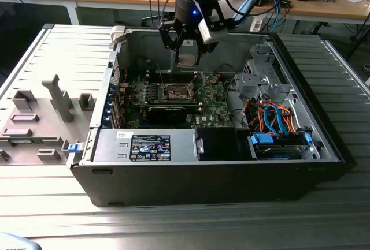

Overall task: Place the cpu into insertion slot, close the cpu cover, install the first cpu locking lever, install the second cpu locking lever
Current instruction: 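Place the cpu into insertion slot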

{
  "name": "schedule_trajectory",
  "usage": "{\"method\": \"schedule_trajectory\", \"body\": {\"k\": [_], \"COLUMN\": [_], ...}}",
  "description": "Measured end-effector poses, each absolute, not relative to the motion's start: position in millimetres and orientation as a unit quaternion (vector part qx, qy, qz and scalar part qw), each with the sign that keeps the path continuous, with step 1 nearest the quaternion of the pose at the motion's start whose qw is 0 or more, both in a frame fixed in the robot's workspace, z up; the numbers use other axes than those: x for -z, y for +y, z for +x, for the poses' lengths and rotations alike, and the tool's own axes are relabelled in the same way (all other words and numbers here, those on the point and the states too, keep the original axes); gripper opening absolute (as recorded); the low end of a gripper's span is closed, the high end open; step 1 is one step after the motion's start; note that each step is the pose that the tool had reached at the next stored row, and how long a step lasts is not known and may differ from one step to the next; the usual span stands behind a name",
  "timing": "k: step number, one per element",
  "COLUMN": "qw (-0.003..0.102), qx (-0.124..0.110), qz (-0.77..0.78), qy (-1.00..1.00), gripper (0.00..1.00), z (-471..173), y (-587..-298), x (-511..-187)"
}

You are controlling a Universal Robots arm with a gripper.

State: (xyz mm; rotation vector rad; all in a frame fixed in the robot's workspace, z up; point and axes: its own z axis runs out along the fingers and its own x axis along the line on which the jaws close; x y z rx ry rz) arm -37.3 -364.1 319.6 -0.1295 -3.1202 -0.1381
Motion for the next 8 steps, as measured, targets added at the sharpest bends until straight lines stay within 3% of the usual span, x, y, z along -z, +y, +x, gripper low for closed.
{"method": "schedule_trajectory", "body": {"k": [8], "qw": [0.007], "qx": [0.044], "qz": [-0.06], "qy": [-0.997], "gripper": [0.54], "z": [-37.3], "y": [-364.1], "x": [-319.5]}}
